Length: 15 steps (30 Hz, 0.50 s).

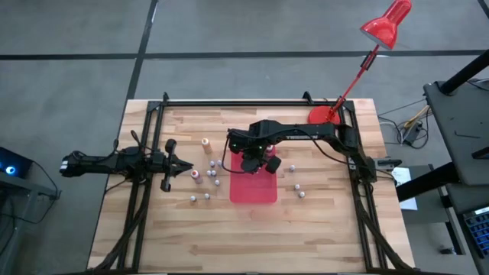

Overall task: Pick & Place food coloring
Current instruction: Put the small food coloring bottle into the red bin

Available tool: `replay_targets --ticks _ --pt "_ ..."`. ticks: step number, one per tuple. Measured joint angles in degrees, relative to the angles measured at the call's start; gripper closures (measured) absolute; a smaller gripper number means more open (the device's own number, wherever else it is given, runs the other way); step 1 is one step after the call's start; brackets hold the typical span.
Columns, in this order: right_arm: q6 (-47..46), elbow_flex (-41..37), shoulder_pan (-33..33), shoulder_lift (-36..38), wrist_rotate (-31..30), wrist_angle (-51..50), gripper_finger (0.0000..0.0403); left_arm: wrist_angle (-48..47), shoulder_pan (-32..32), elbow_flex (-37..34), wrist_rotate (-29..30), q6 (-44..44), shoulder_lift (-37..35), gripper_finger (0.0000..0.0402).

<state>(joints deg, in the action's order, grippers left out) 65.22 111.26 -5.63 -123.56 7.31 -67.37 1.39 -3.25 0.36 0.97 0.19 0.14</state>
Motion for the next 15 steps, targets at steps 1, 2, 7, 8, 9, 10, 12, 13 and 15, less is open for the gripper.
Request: replay_targets --ticks 1,2,7,8,9,10,12,13,15 --pt "0.7 0.0 0.0 -0.2 0.0 0.0 0.0344 0.0 0.0 0.0 0.0 0.0 0.0 0.0399" --pt "1.2 -0.1 0.0 -0.4 0.0 0.1 0.0344 0.0 0.0 0.0 0.0 0.0 0.0 0.0399" --pt "4.0 -0.8 -0.6 -0.8 -0.1 0.7 0.0344 0.0 0.0 0.0 0.0 0.0 0.0 0.0399" --pt "4.1 -1.0 -0.7 -0.8 -0.2 0.7 0.0344 0.0 0.0 0.0 0.0 0.0 0.0 0.0399" --pt "4.1 -1.2 -0.7 -0.8 -0.4 0.9 0.0344 0.0 0.0 0.0 0.0 0.0 0.0 0.0399" --pt "4.1 -1.5 -0.7 -0.8 -1.0 1.2 0.0344 0.0 0.0 0.0 0.0 0.0 0.0 0.0399" --pt "4.1 -2.1 -0.7 -0.8 -1.6 1.6 0.0344 0.0 0.0 0.0 0.0 0.0 0.0 0.0399" --pt "4.1 -2.3 -0.7 -0.8 -1.7 1.8 0.0344 0.0 0.0 0.0 0.0 0.0 0.0 0.0399" --pt "4.2 -2.6 -0.7 -0.8 -1.7 2.2 0.0344 0.0 0.0 0.0 0.0 0.0 0.0 0.0399"
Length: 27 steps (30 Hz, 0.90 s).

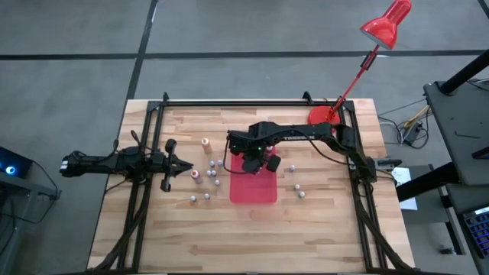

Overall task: Pick & Place food coloring
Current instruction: Put the small food coloring bottle into the red bin

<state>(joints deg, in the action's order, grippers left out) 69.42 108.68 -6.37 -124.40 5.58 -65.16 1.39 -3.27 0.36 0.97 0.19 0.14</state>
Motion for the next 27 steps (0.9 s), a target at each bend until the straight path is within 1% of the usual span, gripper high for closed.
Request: replay_targets --ticks 8,14,19,27 --pt "0.3 -1.8 0.0 0.0 0.0 2.9 0.0344 0.0 0.0 0.0 0.0 0.0 0.0 0.0399" --pt "0.3 -4.0 0.0 0.0 0.0 3.0 0.0344 0.0 0.0 0.0 0.0 0.0 0.0 0.0399" --pt "0.3 -4.5 0.0 0.0 -0.1 3.4 0.0344 0.0 0.0 0.0 0.0 0.0 0.0 0.0399" --pt "0.3 -6.7 0.1 0.0 -0.1 5.8 0.0344 0.0 0.0 0.0 0.0 0.0 0.0 0.0399"
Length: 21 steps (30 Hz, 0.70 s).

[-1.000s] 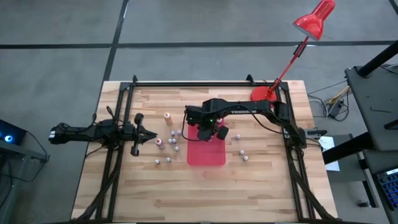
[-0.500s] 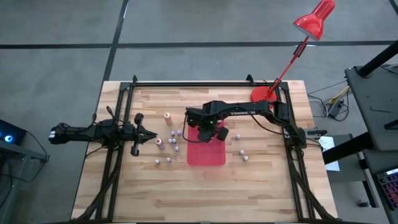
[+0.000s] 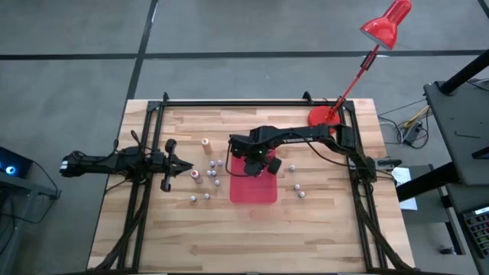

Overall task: Pick & Place food coloring
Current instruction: Put the small food coloring bottle into the red bin

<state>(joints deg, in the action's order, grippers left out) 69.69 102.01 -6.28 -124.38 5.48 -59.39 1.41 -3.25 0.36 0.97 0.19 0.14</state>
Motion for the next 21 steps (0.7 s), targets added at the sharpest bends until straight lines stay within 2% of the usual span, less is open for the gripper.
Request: replay_targets --ticks 21 --pt "-0.2 -0.8 0.0 -0.3 0.8 1.2 0.0344 0.0 0.0 0.0 0.0 0.0 0.0 0.0399"
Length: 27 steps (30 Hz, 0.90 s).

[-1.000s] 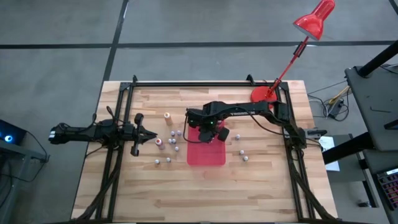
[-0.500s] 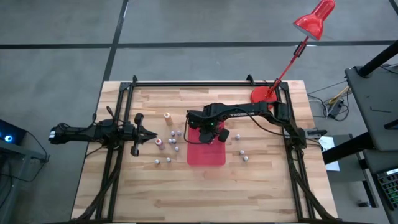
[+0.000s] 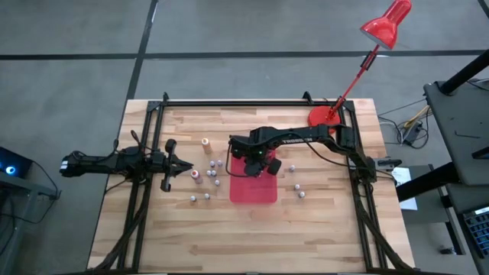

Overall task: Pick & Place food coloring
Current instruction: Put the small food coloring bottle into the red bin

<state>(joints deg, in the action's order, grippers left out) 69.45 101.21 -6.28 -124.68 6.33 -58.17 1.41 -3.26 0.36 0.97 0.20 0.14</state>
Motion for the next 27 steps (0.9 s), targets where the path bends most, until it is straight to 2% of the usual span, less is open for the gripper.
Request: replay_targets --ticks 20,27 --pt "-0.5 -0.4 0.0 -0.7 0.1 0.3 0.0344 0.0 0.0 0.0 0.0 0.0 0.0 0.0399" --pt "-4.7 -0.4 -0.1 -0.7 0.1 2.1 0.0344 0.0 0.0 0.0 0.0 0.0 0.0 0.0399"
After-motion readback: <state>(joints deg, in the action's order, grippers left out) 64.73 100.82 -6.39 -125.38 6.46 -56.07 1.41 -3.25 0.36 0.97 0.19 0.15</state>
